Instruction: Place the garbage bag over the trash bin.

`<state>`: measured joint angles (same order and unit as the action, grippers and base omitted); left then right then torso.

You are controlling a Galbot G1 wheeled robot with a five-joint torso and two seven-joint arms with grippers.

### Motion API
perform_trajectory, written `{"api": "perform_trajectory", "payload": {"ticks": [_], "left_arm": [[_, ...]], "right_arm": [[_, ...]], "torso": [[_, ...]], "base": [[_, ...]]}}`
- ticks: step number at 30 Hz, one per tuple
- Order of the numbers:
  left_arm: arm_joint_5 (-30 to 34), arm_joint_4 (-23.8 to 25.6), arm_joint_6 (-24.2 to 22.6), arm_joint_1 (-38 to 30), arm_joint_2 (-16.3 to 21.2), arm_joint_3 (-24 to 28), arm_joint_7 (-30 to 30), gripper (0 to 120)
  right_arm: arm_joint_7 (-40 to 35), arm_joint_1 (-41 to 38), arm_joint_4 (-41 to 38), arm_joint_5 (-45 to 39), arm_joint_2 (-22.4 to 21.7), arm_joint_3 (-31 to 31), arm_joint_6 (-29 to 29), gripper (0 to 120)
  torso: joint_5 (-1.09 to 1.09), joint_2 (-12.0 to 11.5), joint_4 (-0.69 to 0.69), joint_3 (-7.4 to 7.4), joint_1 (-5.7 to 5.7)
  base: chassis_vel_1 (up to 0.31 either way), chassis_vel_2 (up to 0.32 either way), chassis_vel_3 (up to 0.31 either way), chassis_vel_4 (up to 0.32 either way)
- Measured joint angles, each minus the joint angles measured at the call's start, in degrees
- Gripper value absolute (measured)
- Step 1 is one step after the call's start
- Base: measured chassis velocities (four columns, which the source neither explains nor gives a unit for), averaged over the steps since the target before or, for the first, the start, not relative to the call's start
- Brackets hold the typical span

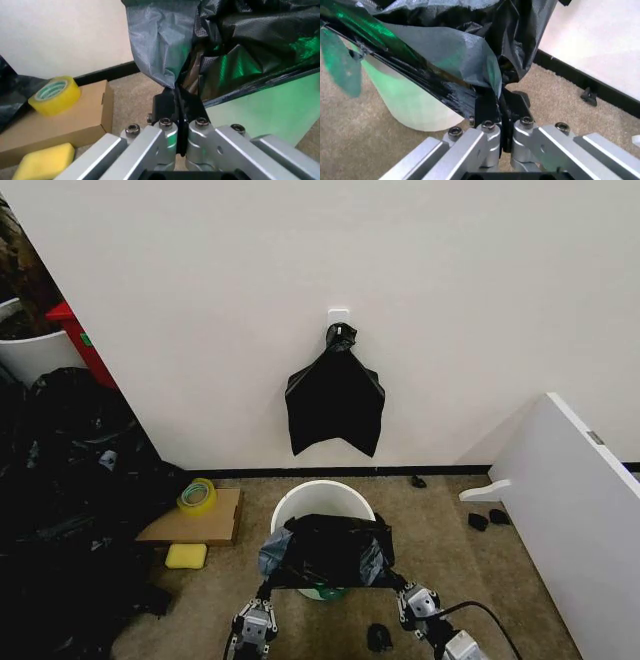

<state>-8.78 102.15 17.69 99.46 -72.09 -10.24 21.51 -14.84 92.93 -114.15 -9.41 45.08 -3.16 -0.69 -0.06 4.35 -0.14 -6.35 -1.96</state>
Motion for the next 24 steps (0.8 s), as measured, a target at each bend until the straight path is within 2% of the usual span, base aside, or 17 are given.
{"api": "perform_trajectory", "payload": {"ticks": [5, 10, 21, 23, 24], "left_arm": [[0.84, -0.46, -0.65, -0.55, -0.36, -0.14, 0.07, 0], [3.58, -0.74, -3.19, -1.26, -0.76, 0.53, 1.00, 0], [5.34, 0.40, -4.01, -1.58, -0.71, 1.90, 2.90, 0], [5.27, 1.97, -4.80, -1.09, -0.21, 2.25, 4.35, 10], [5.27, 1.97, -4.80, -1.09, -0.21, 2.25, 4.35, 10]], "right_arm": [[0.09, -1.75, 1.37, 0.04, 1.23, 0.08, -0.34, 0], [0.39, -4.24, 4.49, -2.58, 2.94, 0.79, -1.09, 0], [2.12, -3.64, 3.69, -7.40, 3.52, 0.88, -2.85, 0], [2.39, -2.89, 3.13, -7.67, 3.17, 0.66, -3.31, 10], [2.39, -2.89, 3.13, -7.67, 3.17, 0.66, -3.31, 10]], "torso": [[0.05, 0.00, 0.01, 0.00, 0.00], [0.04, 0.00, 0.00, 0.00, 0.00], [0.03, -0.02, 0.00, 0.00, 0.00], [0.03, -0.02, -0.02, 0.00, 0.00], [0.03, -0.02, -0.02, 0.00, 0.00]], "base": [[0.000, 0.000, 0.000, 0.000], [0.000, 0.000, 0.000, 0.000], [0.000, 0.000, 0.000, 0.000], [0.000, 0.000, 0.000, 0.000], [0.000, 0.000, 0.000, 0.000]]}}
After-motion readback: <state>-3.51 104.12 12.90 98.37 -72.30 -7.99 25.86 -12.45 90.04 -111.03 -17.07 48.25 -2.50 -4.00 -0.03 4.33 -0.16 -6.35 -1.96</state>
